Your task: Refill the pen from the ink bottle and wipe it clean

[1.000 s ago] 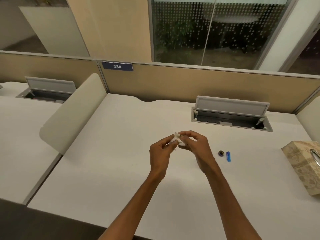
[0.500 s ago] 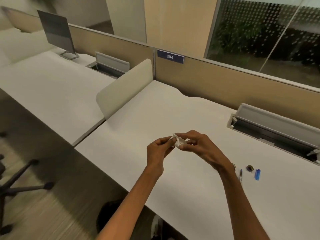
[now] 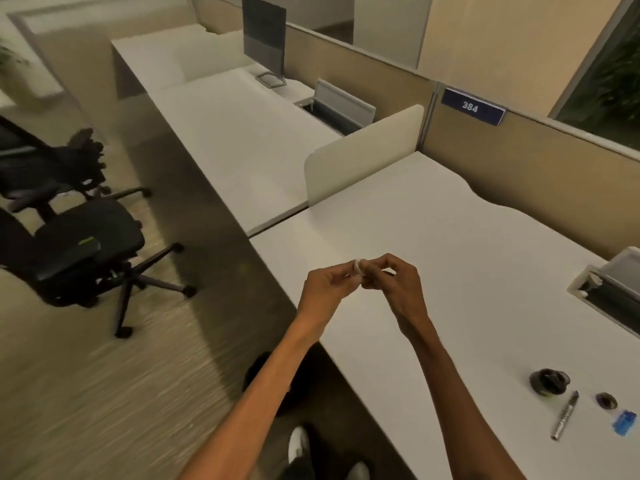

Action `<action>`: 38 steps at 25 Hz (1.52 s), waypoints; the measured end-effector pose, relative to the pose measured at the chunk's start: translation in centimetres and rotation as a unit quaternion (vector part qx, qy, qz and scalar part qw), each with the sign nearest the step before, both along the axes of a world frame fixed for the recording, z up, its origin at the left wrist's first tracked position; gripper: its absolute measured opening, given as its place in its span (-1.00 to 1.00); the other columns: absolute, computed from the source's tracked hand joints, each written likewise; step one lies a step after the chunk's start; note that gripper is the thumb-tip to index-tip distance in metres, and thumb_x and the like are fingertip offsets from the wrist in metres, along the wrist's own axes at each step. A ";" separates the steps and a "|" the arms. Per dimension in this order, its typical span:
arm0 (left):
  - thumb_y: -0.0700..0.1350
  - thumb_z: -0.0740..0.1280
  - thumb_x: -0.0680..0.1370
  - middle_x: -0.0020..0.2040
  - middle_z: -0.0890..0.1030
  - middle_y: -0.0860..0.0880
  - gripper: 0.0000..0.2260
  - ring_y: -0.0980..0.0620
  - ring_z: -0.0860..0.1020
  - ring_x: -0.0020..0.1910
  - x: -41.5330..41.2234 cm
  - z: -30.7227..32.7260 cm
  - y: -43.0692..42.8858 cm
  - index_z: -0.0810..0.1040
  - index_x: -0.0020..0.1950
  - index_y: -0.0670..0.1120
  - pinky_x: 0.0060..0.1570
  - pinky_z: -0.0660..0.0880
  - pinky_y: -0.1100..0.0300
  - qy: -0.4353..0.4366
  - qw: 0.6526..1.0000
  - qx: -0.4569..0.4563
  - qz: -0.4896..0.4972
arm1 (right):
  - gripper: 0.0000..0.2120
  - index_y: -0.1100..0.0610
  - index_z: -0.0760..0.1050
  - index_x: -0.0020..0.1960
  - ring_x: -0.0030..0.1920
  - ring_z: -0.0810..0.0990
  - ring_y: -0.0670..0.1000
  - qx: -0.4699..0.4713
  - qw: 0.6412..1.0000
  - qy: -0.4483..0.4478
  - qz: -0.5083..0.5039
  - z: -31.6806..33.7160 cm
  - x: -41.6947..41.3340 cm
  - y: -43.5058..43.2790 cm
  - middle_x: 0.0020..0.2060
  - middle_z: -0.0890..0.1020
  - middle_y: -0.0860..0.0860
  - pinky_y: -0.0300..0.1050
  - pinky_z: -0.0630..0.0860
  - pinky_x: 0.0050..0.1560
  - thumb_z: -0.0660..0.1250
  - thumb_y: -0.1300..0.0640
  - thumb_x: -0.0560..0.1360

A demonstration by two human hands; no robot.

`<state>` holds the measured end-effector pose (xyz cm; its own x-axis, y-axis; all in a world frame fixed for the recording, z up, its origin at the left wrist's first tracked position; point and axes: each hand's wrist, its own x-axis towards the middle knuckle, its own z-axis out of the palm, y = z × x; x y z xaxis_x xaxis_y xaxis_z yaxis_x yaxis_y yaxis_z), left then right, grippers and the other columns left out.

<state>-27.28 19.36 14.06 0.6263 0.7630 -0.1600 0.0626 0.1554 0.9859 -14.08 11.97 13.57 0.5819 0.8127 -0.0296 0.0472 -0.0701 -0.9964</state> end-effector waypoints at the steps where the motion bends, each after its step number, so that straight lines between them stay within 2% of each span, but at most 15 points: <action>1: -0.14 0.45 0.51 0.01 0.72 0.17 -0.78 0.26 0.64 0.07 -1.0 -0.1 0.7 0.68 0.13 0.07 0.07 0.52 0.45 0.020 0.999 0.022 0.027 | -0.74 0.16 0.65 -0.12 -0.17 0.74 0.05 -0.001 1.000 0.004 0.023 -0.2 -0.9 1.1 -0.20 0.74 0.06 0.05 0.66 0.04 0.47 -0.06 0.46; 3: -0.13 0.49 0.47 -0.05 0.73 0.16 -0.79 0.27 0.66 0.01 -3.4 -0.7 2.2 0.70 0.09 0.05 -0.02 0.53 0.48 0.028 0.994 0.033 0.097 | -0.77 0.10 0.68 -0.03 -0.08 0.73 0.04 0.002 0.995 0.024 0.100 -0.6 -2.5 3.0 -0.09 0.74 0.04 -0.01 0.67 0.05 0.47 -0.05 0.47; 5: -0.11 0.48 0.47 -0.05 0.74 0.11 -0.80 0.21 0.67 0.01 -5.7 -1.5 3.8 0.70 0.09 0.00 -0.02 0.55 0.45 0.008 0.992 0.009 0.125 | -0.74 0.03 0.65 0.13 0.04 0.70 0.01 0.002 0.985 0.031 0.171 -1.1 -3.8 4.7 0.07 0.70 -0.03 -0.13 0.64 0.06 0.48 -0.02 0.47; 8: -0.09 0.47 0.48 0.01 0.74 0.02 -0.76 0.09 0.67 0.07 -8.7 -2.9 6.1 0.68 0.14 -0.07 0.11 0.58 0.24 -0.012 0.986 -0.073 0.151 | -0.68 -0.01 0.58 0.26 0.13 0.66 -0.03 -0.010 0.979 0.020 0.203 -2.5 -6.2 7.4 0.17 0.66 -0.09 -0.16 0.61 0.11 0.42 0.01 0.52; 11: -0.13 0.49 0.46 0.01 0.74 -0.03 -0.71 0.04 0.69 0.05 -11.4 -4.9 8.0 0.66 0.16 -0.15 0.07 0.60 0.22 -0.016 0.973 -0.144 0.179 | -0.71 0.00 0.59 0.25 0.18 0.64 -0.01 -0.016 0.975 0.067 0.210 -4.3 -9.4 9.5 0.17 0.66 -0.06 -0.11 0.60 0.15 0.38 -0.01 0.55; 16: -0.29 0.52 0.41 -0.07 0.74 -0.12 -0.73 -0.02 0.72 -0.06 -16.1 -9.1 10.1 0.66 0.09 -0.25 -0.12 0.63 0.27 0.006 0.946 -0.205 0.251 | -0.75 0.00 0.63 0.17 0.08 0.69 0.00 -0.083 0.975 0.106 0.177 -8.9 -14.7 12.0 0.04 0.71 -0.04 -0.04 0.63 0.10 0.41 -0.01 0.51; 20: -0.34 0.44 0.48 -0.03 0.72 -0.16 -0.79 -0.05 0.72 -0.05 -19.5 -13.2 10.4 0.63 0.11 -0.28 -0.08 0.66 0.21 0.044 0.929 -0.248 0.271 | -0.83 0.05 0.65 0.06 0.01 0.70 0.01 -0.163 0.967 0.135 0.139 -12.6 -17.5 13.5 -0.04 0.72 -0.03 0.05 0.64 0.12 0.46 0.10 0.47; 23: -0.34 0.40 0.51 0.03 0.68 -0.22 -0.79 -0.08 0.68 -0.01 -21.7 -15.9 10.4 0.62 0.14 -0.30 -0.05 0.65 0.22 0.090 0.915 -0.268 0.289 | -0.82 0.18 0.62 0.07 0.00 0.70 0.05 -0.231 0.951 0.164 0.123 -15.1 -18.8 14.1 0.03 0.69 0.11 0.01 0.65 0.09 0.46 0.23 0.47; 25: -0.34 0.38 0.52 -0.01 0.66 -0.23 -0.80 -0.04 0.65 -0.10 -23.0 -17.3 10.3 0.62 0.14 -0.31 -0.14 0.62 0.27 0.131 0.905 -0.276 0.295 | -0.82 0.22 0.61 0.08 0.00 0.68 0.04 -0.281 0.943 0.143 0.110 -16.5 -19.5 14.3 0.04 0.66 0.16 -0.07 0.66 0.04 0.43 0.28 0.48; 27: -0.30 0.35 0.55 -0.07 0.65 -0.18 -0.82 0.04 0.57 -0.30 -24.3 -18.5 10.0 0.63 0.14 -0.27 -0.31 0.55 0.30 0.190 0.900 -0.277 0.277 | -0.82 0.25 0.60 0.09 -0.02 0.66 0.05 -0.325 0.934 0.119 0.092 -17.9 -20.2 14.4 0.04 0.66 0.19 -0.01 0.65 0.05 0.40 0.30 0.48; 29: -0.27 0.33 0.56 -0.10 0.64 -0.15 -0.82 0.08 0.50 -0.39 -25.5 -19.6 9.7 0.62 0.14 -0.26 -0.37 0.46 0.27 0.232 0.894 -0.279 0.263 | -0.83 0.28 0.60 0.08 -0.03 0.64 0.07 -0.363 0.922 0.111 0.074 -19.1 -20.7 14.4 0.04 0.65 0.23 0.05 0.64 0.08 0.39 0.29 0.49; 32: -0.26 0.31 0.58 -0.11 0.62 -0.16 -0.81 0.07 0.46 -0.41 -27.2 -20.4 9.5 0.62 0.14 -0.28 -0.40 0.38 0.25 0.251 0.884 -0.289 0.269 | -0.81 0.29 0.61 0.10 -0.07 0.63 0.06 -0.413 0.904 0.091 0.072 -20.2 -21.6 15.1 0.04 0.65 0.22 0.05 0.64 0.08 0.41 0.26 0.50; 35: -0.26 0.32 0.56 -0.12 0.64 -0.16 -0.82 0.06 0.48 -0.39 -28.4 -21.0 9.6 0.64 0.11 -0.26 -0.40 0.40 0.24 0.271 0.882 -0.280 0.264 | -0.82 0.27 0.61 0.08 -0.11 0.66 0.09 -0.436 0.895 0.052 0.077 -20.9 -22.8 16.2 0.03 0.67 0.23 0.11 0.63 0.10 0.41 0.23 0.50; 38: -0.25 0.32 0.55 -0.09 0.66 -0.14 -0.82 0.07 0.51 -0.35 -29.0 -21.0 9.8 0.65 0.11 -0.23 -0.37 0.45 0.25 0.293 0.885 -0.271 0.241 | -0.65 0.26 0.51 0.24 -0.13 0.66 0.13 -0.441 0.892 0.035 0.091 -20.8 -23.8 17.8 0.08 0.65 0.25 0.13 0.61 0.12 0.43 0.17 0.50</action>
